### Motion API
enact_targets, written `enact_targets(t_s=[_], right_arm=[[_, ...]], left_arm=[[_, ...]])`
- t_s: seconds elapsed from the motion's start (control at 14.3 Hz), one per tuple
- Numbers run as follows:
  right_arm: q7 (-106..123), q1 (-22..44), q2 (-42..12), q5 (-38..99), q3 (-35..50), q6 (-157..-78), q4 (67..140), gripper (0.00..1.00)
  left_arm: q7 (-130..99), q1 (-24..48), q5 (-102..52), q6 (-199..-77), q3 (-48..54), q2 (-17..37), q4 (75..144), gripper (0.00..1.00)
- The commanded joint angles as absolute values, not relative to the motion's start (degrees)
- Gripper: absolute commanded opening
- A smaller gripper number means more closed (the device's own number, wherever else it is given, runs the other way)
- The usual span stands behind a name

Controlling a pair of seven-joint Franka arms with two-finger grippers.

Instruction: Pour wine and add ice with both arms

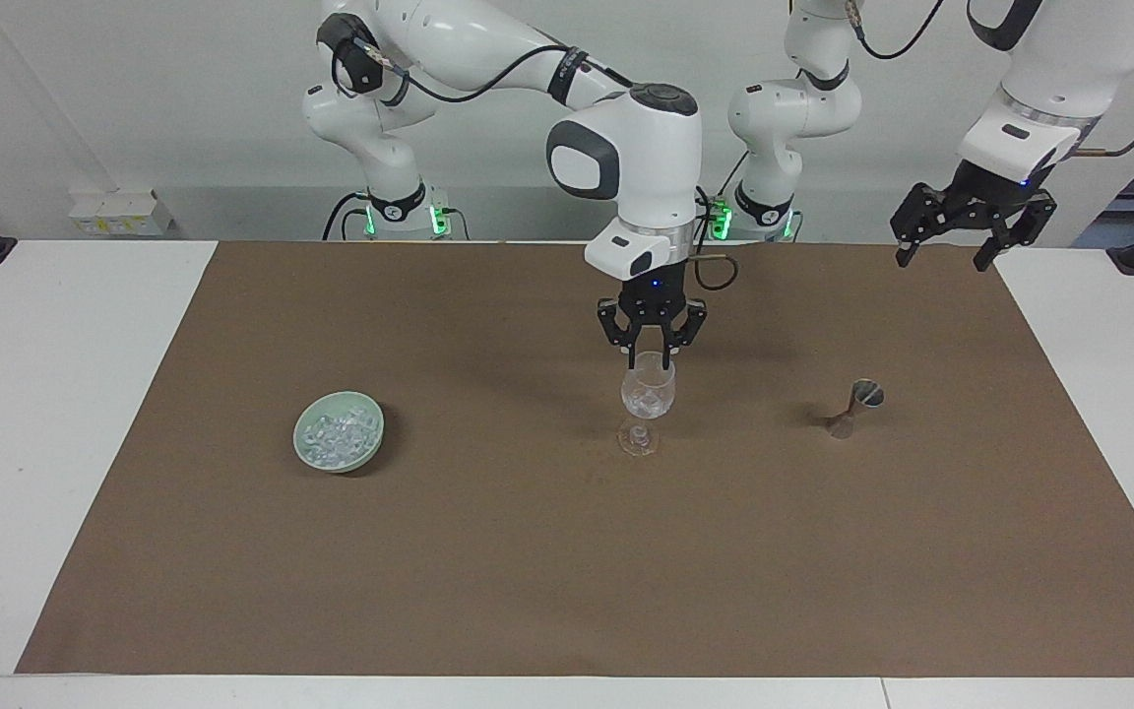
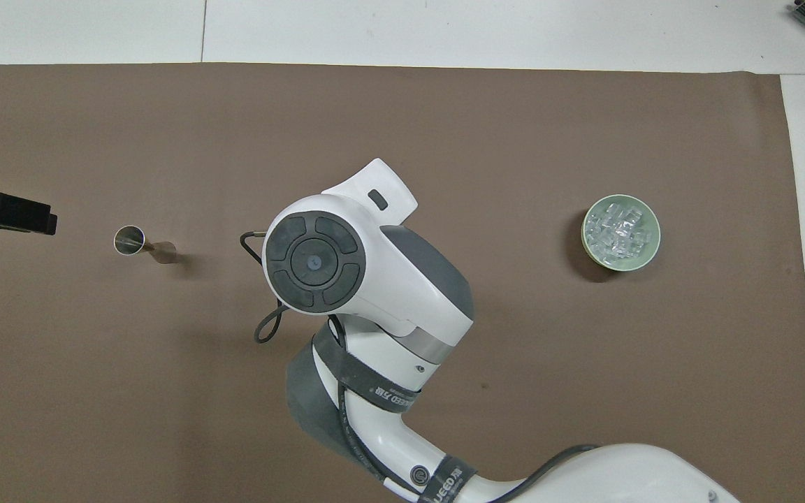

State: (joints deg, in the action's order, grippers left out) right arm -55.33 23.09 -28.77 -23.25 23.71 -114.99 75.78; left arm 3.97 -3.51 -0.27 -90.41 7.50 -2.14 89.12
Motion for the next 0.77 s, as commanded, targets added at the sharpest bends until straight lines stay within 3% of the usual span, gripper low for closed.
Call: enact_targets(t_s=[0.0, 0.14, 0.21, 0.28, 0.35, 0.7], right_arm=[[-56.3, 22.8, -28.7, -24.3, 24.2, -113.3, 74.3, 0.47], [-56.1, 21.7, -27.1, -23.7, 24.3, -112.2, 74.3, 0.54], [-55.8, 20.7, -25.0, -23.0, 24.3, -112.0, 74.4, 0.73], [-55.4, 19.2, -23.0, -21.9, 24.3, -111.7, 74.7, 0.82], [-54.6, 18.1, -20.9, -19.9, 24.3, -110.9, 75.6, 0.98], [-51.2, 7.8, -14.2, -12.7, 24.3, -105.7, 78.7, 1.00]], left_arm=[[5.1, -4.0, -1.1, -89.8, 7.5, -3.1, 89.7, 1.00], [5.1, -4.0, -1.1, -89.8, 7.5, -3.1, 89.7, 1.00], [5.1, -4.0, -1.1, -89.8, 7.5, -3.1, 89.7, 1.00], [5.1, -4.0, -1.1, -89.8, 7.5, -3.1, 89.7, 1.00], [5.1, -4.0, -1.1, -89.8, 7.5, -3.0, 89.7, 1.00], [5.1, -4.0, -1.1, -89.8, 7.5, -3.1, 89.7, 1.00]])
